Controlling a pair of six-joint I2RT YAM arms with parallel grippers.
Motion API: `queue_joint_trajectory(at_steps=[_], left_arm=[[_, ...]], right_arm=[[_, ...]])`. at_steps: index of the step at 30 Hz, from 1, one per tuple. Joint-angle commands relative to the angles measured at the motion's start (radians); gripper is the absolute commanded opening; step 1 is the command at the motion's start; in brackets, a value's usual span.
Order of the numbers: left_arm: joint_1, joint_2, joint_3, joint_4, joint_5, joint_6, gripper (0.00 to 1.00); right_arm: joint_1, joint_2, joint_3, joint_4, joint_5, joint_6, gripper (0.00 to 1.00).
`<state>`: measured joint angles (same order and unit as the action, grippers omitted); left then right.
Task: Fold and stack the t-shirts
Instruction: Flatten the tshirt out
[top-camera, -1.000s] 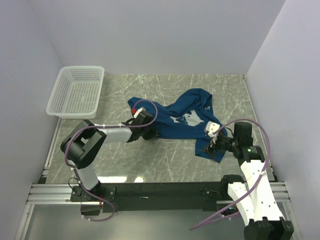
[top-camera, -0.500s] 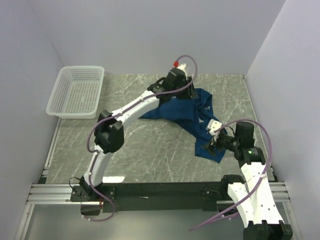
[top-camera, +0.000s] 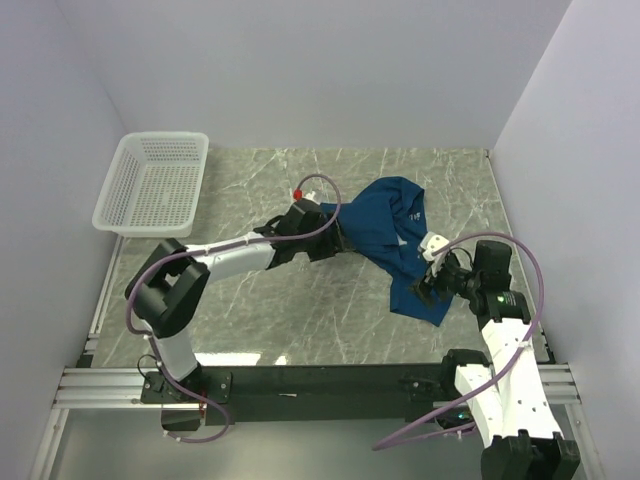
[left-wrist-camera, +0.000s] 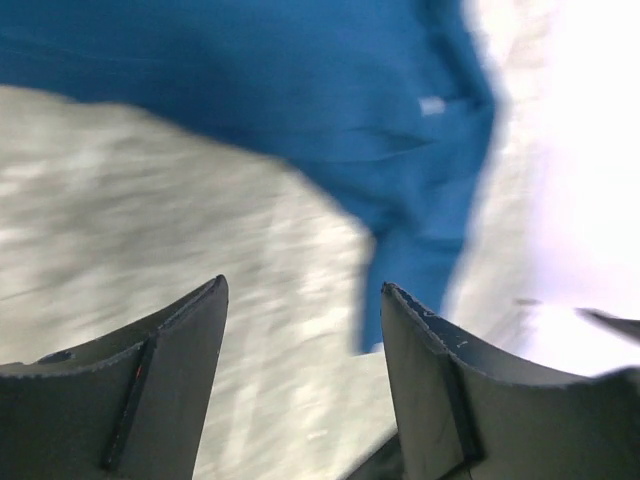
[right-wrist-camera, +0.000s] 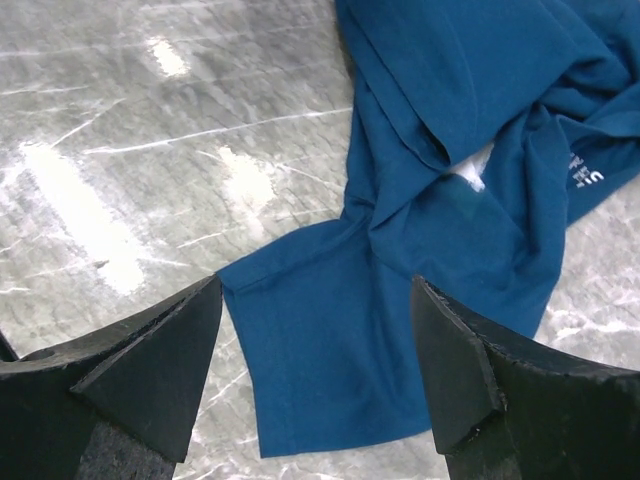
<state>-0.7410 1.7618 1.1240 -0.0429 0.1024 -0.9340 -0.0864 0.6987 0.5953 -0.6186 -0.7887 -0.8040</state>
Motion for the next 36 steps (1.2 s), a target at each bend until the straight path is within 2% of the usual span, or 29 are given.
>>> queue_joint_trajectory(at_steps=[1,2,5,10,20,27,32,36], left_arm=[[-0.027,0.057,-0.056,0.362,0.115,-0.253,0.67],[-0.031,0.074,-0.055,0.400,0.117,-0.320,0.67],[-0.046,0.143,-0.006,0.439,0.086,-0.393,0.67],[-0.049,0.232,0.095,0.457,0.051,-0.439,0.67],[-0.086,0.399,0.318,0.387,0.128,-0.466,0.63],[-0.104,0.458,0.362,0.379,0.117,-0.519,0.62],[-0.113,0.484,0.424,0.281,0.065,-0.532,0.57],[-0.112,0.495,0.413,0.276,0.034,-0.546,0.54]], right_arm=[[-0.013,-0.001,0.001,0.049,0.019,0.032,0.82],[-0.018,-0.002,0.000,0.048,0.014,0.032,0.82],[-0.044,-0.002,-0.002,0.043,-0.006,0.028,0.82],[-0.101,0.005,0.006,0.016,-0.046,0.006,0.82],[-0.162,0.004,0.004,0.005,-0.081,-0.001,0.82],[-0.185,0.001,0.001,-0.004,-0.096,-0.011,0.82],[-0.191,0.001,0.004,-0.012,-0.104,-0.018,0.82],[-0.199,-0.005,0.003,-0.018,-0.112,-0.020,0.82]])
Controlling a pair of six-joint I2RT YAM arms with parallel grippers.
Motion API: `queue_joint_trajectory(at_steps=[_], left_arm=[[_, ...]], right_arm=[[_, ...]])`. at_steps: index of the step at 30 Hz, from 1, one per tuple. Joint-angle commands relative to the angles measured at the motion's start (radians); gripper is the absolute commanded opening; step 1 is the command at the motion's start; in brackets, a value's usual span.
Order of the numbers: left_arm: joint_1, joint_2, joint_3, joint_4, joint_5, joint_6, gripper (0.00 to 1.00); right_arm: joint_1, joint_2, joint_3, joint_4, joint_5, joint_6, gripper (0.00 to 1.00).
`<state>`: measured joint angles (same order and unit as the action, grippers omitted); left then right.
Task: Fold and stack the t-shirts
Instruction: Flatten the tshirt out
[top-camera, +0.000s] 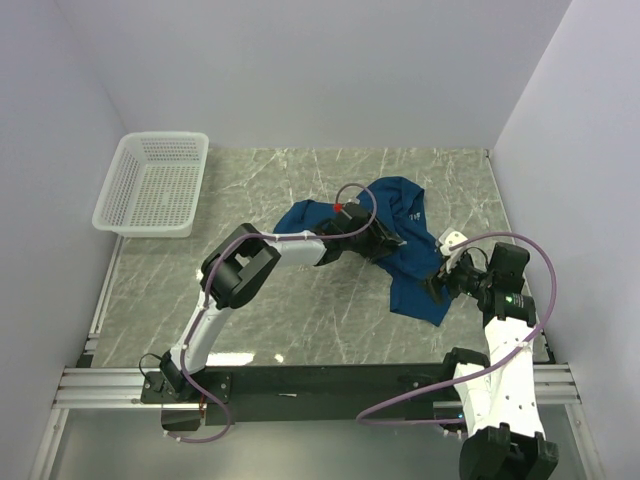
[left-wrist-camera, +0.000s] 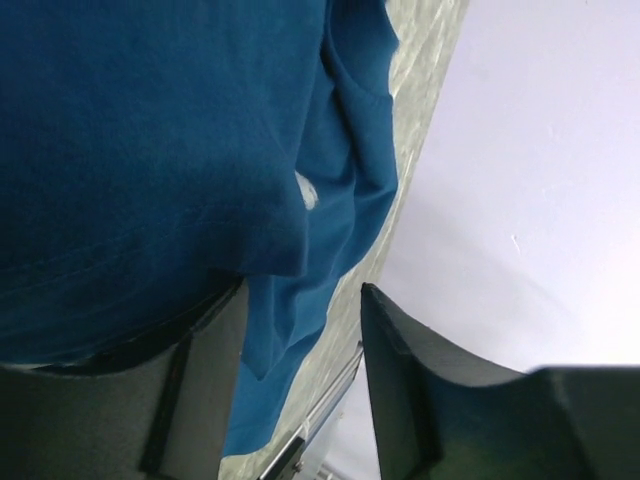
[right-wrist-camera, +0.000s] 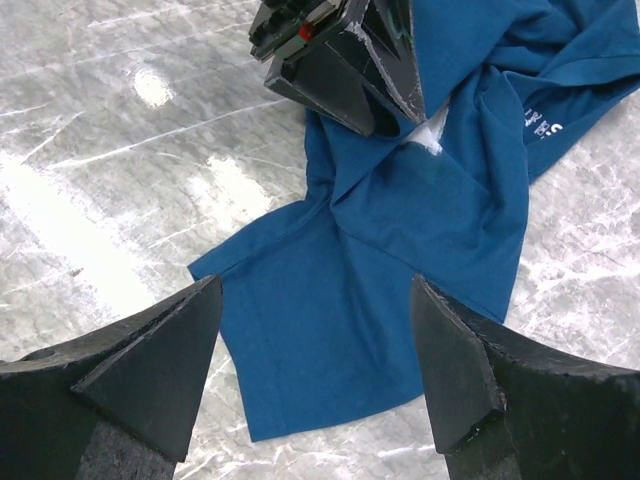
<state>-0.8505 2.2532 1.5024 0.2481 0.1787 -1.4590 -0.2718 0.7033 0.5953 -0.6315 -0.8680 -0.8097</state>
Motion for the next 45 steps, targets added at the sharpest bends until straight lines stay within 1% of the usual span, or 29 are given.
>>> queue_joint_trajectory(at_steps=[1,5,9,12,17,19,20,21,23,24,26,27,29,30,31,32,33,34,35,36,37,38,39,40,41,42,43,44,45], left_arm=[[-0.004,0.006,0.038,-0.018,-0.047,-0.017,0.53],[-0.004,0.028,0.055,-0.036,-0.056,-0.009,0.49],[-0.004,0.042,0.071,-0.039,-0.065,-0.001,0.40],[0.001,0.049,0.100,-0.055,-0.084,0.017,0.36],[0.010,0.058,0.145,-0.090,-0.104,0.040,0.35],[0.016,0.065,0.153,-0.095,-0.104,0.043,0.32],[0.018,0.068,0.160,-0.095,-0.102,0.046,0.30],[0.019,0.075,0.165,-0.095,-0.099,0.049,0.25],[0.025,0.083,0.171,-0.090,-0.084,0.055,0.19],[0.027,0.086,0.170,-0.084,-0.076,0.058,0.14],[0.028,0.083,0.154,-0.060,-0.061,0.074,0.07],[0.030,0.072,0.150,-0.050,-0.056,0.077,0.00],[0.030,0.048,0.119,-0.024,-0.035,0.109,0.00],[0.030,0.011,0.108,-0.018,-0.028,0.130,0.00],[0.030,-0.013,0.093,-0.015,-0.021,0.182,0.00],[0.030,-0.042,0.041,-0.007,0.004,0.208,0.00],[0.030,-0.116,0.006,0.008,0.022,0.233,0.00],[0.030,-0.159,-0.034,0.010,0.033,0.286,0.00],[0.030,-0.205,-0.122,0.005,0.044,0.313,0.00],[0.030,-0.304,-0.172,-0.019,0.065,0.340,0.00],[0.030,-0.357,-0.285,-0.033,0.074,0.389,0.00],[0.030,-0.413,-0.351,-0.052,0.093,0.408,0.00],[0.030,-0.534,-0.420,-0.090,0.109,0.434,0.00],[0.028,-0.602,-0.574,-0.113,0.119,0.439,0.00],[0.028,-0.735,-0.652,-0.139,0.126,0.439,0.00],[0.028,-0.806,-0.730,-0.164,0.127,0.421,0.00],[0.028,-0.881,-0.878,-0.220,0.125,0.402,0.00],[0.028,-1.037,-0.949,-0.240,0.130,0.376,0.00],[0.027,-1.122,-1.014,-0.272,0.134,0.306,0.00]], right_arm=[[-0.015,-0.011,0.001,-0.005,-0.035,-0.017,0.82],[-0.023,-0.010,0.003,-0.013,-0.043,-0.025,0.82],[-0.030,-0.013,0.004,-0.022,-0.051,-0.032,0.82],[-0.035,-0.014,0.003,-0.030,-0.057,-0.040,0.82],[-0.040,-0.014,0.006,-0.043,-0.066,-0.051,0.81],[-0.041,-0.015,0.006,-0.045,-0.069,-0.054,0.82],[-0.043,-0.014,0.006,-0.045,-0.071,-0.054,0.82],[-0.044,-0.014,0.006,-0.046,-0.072,-0.055,0.82],[-0.044,-0.016,0.006,-0.048,-0.072,-0.057,0.82],[-0.046,-0.018,0.006,-0.048,-0.074,-0.059,0.82],[-0.050,-0.019,0.006,-0.051,-0.075,-0.060,0.82],[-0.052,-0.022,0.006,-0.053,-0.075,-0.062,0.82],[-0.056,-0.024,0.006,-0.057,-0.078,-0.065,0.82],[-0.061,-0.025,0.008,-0.059,-0.078,-0.066,0.82],[-0.063,-0.027,0.008,-0.059,-0.078,-0.068,0.82],[-0.064,-0.028,0.008,-0.060,-0.078,-0.069,0.82],[-0.072,-0.030,0.008,-0.060,-0.077,-0.071,0.82],[-0.072,-0.031,0.008,-0.060,-0.077,-0.071,0.82],[-0.075,-0.033,0.008,-0.060,-0.078,-0.072,0.82],[-0.079,-0.033,0.008,-0.060,-0.077,-0.071,0.82],[-0.079,-0.036,0.009,-0.060,-0.078,-0.071,0.82],[-0.081,-0.034,0.011,-0.062,-0.078,-0.072,0.82],[-0.084,-0.036,0.012,-0.065,-0.078,-0.074,0.82],[-0.086,-0.037,0.012,-0.066,-0.080,-0.075,0.82],[-0.087,-0.039,0.012,-0.066,-0.081,-0.077,0.82],[-0.089,-0.041,0.011,-0.065,-0.083,-0.075,0.82],[-0.089,-0.042,0.011,-0.062,-0.083,-0.072,0.82],[-0.089,-0.038,0.011,-0.057,-0.083,-0.068,0.82],[-0.090,-0.034,0.011,-0.054,-0.086,-0.066,0.82]])
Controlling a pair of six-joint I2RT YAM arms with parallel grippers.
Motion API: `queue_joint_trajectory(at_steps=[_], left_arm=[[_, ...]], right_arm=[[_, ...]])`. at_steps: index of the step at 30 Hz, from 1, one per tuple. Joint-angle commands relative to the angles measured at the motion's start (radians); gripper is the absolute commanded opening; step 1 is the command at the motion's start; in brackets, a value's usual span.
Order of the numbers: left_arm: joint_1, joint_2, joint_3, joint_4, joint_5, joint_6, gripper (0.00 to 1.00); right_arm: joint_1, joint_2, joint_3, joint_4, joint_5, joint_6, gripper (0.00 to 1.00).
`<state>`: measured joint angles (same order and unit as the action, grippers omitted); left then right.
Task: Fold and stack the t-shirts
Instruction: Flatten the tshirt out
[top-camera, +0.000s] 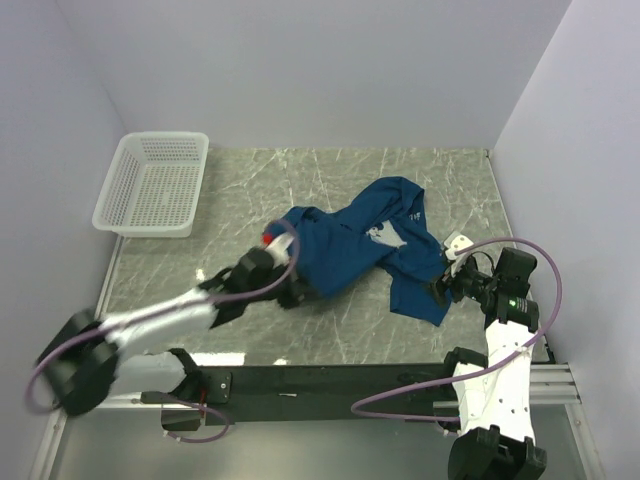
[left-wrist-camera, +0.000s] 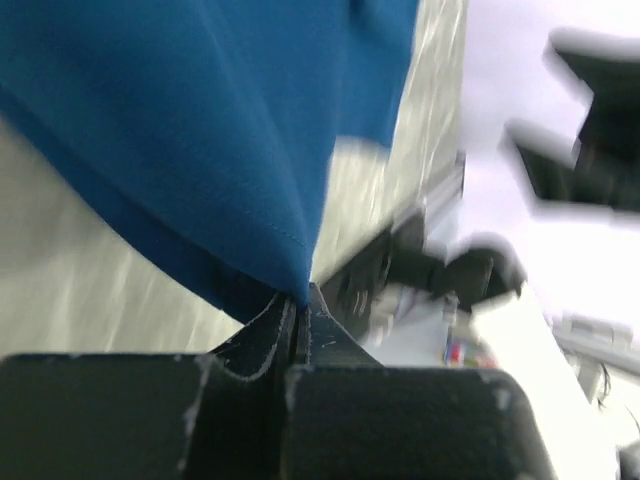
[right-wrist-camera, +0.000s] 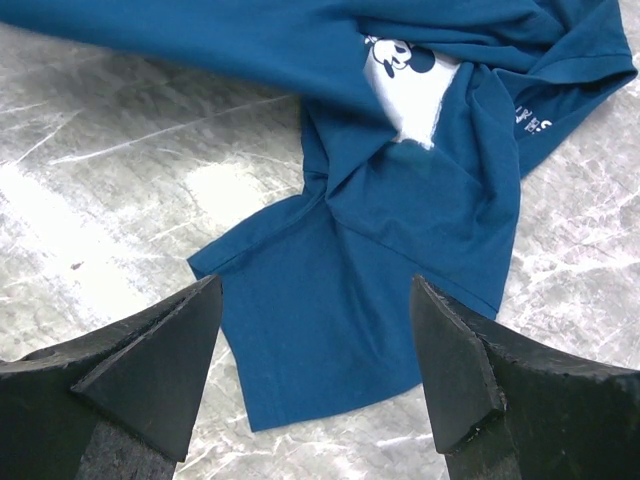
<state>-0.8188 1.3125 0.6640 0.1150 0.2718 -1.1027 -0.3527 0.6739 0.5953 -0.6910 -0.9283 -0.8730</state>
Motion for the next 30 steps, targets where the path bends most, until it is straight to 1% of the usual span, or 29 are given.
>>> queue_joint_trajectory(at_steps=[1,2,3,4,5,6,7,8,9,11,12,13,14,15,16,17,20,21,22,23,24,25,26,27,28,29,30], left_arm=[[-0.006,-0.264,-0.281,-0.167,0.044,-0.090,0.00],[-0.006,-0.429,-0.318,-0.249,0.044,-0.132,0.03],[-0.005,-0.511,-0.369,-0.323,0.035,-0.197,0.04],[-0.006,-0.589,-0.383,-0.324,0.033,-0.232,0.04],[-0.005,-0.737,-0.389,-0.422,0.023,-0.262,0.06],[-0.006,-0.806,-0.382,-0.473,-0.002,-0.325,0.07],[-0.006,-0.925,-0.373,-0.532,-0.037,-0.348,0.05],[-0.005,-0.978,-0.357,-0.642,-0.058,-0.373,0.03],[-0.006,-1.027,-0.337,-0.717,-0.089,-0.414,0.02],[-0.006,-1.140,-0.255,-0.829,-0.185,-0.445,0.01],[-0.006,-1.168,-0.224,-0.942,-0.218,-0.471,0.01],[-0.006,-1.190,-0.157,-0.992,-0.258,-0.480,0.02],[-0.006,-1.217,-0.126,-1.047,-0.332,-0.488,0.17],[-0.006,-1.222,-0.101,-1.128,-0.356,-0.499,0.28],[-0.006,-1.222,-0.068,-1.158,-0.371,-0.500,0.39],[-0.006,-1.219,-0.061,-1.169,-0.365,-0.493,0.54],[-0.006,-1.204,-0.063,-1.112,-0.313,-0.415,0.60],[-0.006,-1.199,-0.055,-1.086,-0.295,-0.357,0.61],[-0.006,-1.191,-0.044,-1.071,-0.304,-0.339,0.61],[-0.006,-1.175,-0.034,-1.059,-0.321,-0.317,0.64],[-0.006,-1.165,-0.015,-1.042,-0.353,-0.256,0.67],[-0.006,-1.153,-0.009,-1.028,-0.383,-0.231,0.71],[-0.006,-1.121,-0.004,-1.016,-0.413,-0.217,0.83],[-0.006,-1.102,-0.010,-1.006,-0.440,-0.195,0.88],[-0.006,-1.086,-0.017,-0.982,-0.500,-0.178,0.89],[-0.006,-1.051,-0.027,-0.922,-0.519,-0.158,0.93],[-0.006,-1.032,-0.052,-0.881,-0.537,-0.137,0.94]], right_arm=[[-0.009,-0.002,0.011,0.005,-0.024,-0.003,0.82],[-0.009,0.009,0.014,0.008,-0.023,-0.001,0.82],[-0.009,0.013,0.017,0.004,-0.023,-0.004,0.82],[-0.008,0.018,0.018,0.004,-0.020,-0.006,0.82],[-0.009,0.024,0.021,0.001,-0.018,-0.004,0.82],[-0.009,0.026,0.023,0.002,-0.017,-0.003,0.82],[-0.009,0.026,0.023,0.008,-0.006,0.005,0.82],[-0.009,0.023,0.024,0.013,0.002,0.011,0.82],[-0.008,0.023,0.024,0.021,0.003,0.015,0.82],[-0.006,0.026,0.024,0.033,0.016,0.028,0.82],[-0.006,0.032,0.031,0.034,0.017,0.026,0.82],[-0.006,0.038,0.034,0.034,0.023,0.028,0.82],[-0.005,0.061,0.038,0.033,0.029,0.022,0.82],[-0.002,0.070,0.052,0.030,0.035,0.019,0.82],[0.000,0.085,0.060,0.028,0.040,0.014,0.82],[0.003,0.117,0.069,0.024,0.051,0.011,0.82],[0.027,0.195,0.127,0.006,0.066,-0.017,0.82],[0.040,0.219,0.167,-0.004,0.078,-0.030,0.82],[0.093,0.242,0.190,-0.018,0.089,-0.047,0.82],[0.125,0.292,0.213,-0.071,0.098,-0.117,0.82],[0.168,0.317,0.256,-0.099,0.120,-0.154,0.82],[0.245,0.338,0.273,-0.117,0.128,-0.188,0.82],[0.294,0.377,0.285,-0.130,0.138,-0.228,0.82],[0.337,0.397,0.308,-0.117,0.155,-0.230,0.82],[0.383,0.415,0.319,-0.093,0.193,-0.219,0.82],[0.470,0.462,0.330,-0.018,0.227,-0.163,0.82],[0.513,0.490,0.362,0.017,0.262,-0.131,0.82]])
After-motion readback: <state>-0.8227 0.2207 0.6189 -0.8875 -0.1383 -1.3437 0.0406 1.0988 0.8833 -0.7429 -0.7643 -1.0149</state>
